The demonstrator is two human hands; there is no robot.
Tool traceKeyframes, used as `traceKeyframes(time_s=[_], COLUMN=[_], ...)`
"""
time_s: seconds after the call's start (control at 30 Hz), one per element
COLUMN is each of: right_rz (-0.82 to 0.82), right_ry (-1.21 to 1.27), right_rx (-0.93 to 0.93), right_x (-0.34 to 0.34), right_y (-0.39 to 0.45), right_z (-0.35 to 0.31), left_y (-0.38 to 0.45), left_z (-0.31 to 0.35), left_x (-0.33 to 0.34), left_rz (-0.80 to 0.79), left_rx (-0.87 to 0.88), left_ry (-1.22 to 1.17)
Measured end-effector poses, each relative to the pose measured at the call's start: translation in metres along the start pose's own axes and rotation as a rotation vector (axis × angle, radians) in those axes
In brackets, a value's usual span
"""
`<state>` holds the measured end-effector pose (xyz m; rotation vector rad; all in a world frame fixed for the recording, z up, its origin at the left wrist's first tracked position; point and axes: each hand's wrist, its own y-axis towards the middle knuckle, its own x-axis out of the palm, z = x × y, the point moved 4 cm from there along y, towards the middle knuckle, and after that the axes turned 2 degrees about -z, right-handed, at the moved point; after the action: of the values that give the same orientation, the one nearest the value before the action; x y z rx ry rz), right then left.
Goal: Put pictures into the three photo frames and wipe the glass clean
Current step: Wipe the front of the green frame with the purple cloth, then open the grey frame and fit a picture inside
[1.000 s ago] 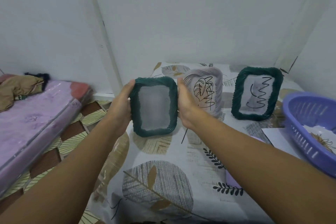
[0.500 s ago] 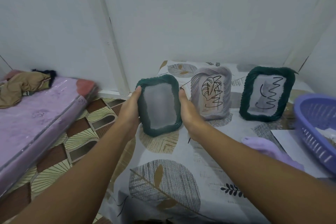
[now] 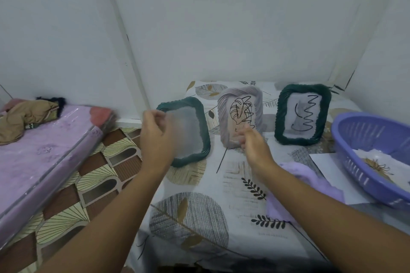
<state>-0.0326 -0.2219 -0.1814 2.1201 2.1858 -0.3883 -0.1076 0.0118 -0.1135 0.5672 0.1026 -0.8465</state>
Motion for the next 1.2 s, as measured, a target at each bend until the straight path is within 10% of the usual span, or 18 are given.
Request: traceKeyframes(time_s=[0.37, 0.73, 1.2], right_rz=[0.010, -0.236, -0.067], right_ry=[0.119, 0.288, 0.457], right_rx=[-0.079, 0.016, 0.010], right_x=[-0.053, -0.051, -0.076], right_y=[0.021, 0.036, 0.023], right_z=[-0.025, -0.034, -0.003], left_y=[-0.014, 0.012, -0.024], left_z=[0.049, 0.026, 0.058], left_x=[0.113, 0.152, 0.114], left_rz=[-0.465, -0.515, -0.528], left_rx=[-0.107, -0.355, -0.351], left_ry=[0.083, 0.112, -0.230])
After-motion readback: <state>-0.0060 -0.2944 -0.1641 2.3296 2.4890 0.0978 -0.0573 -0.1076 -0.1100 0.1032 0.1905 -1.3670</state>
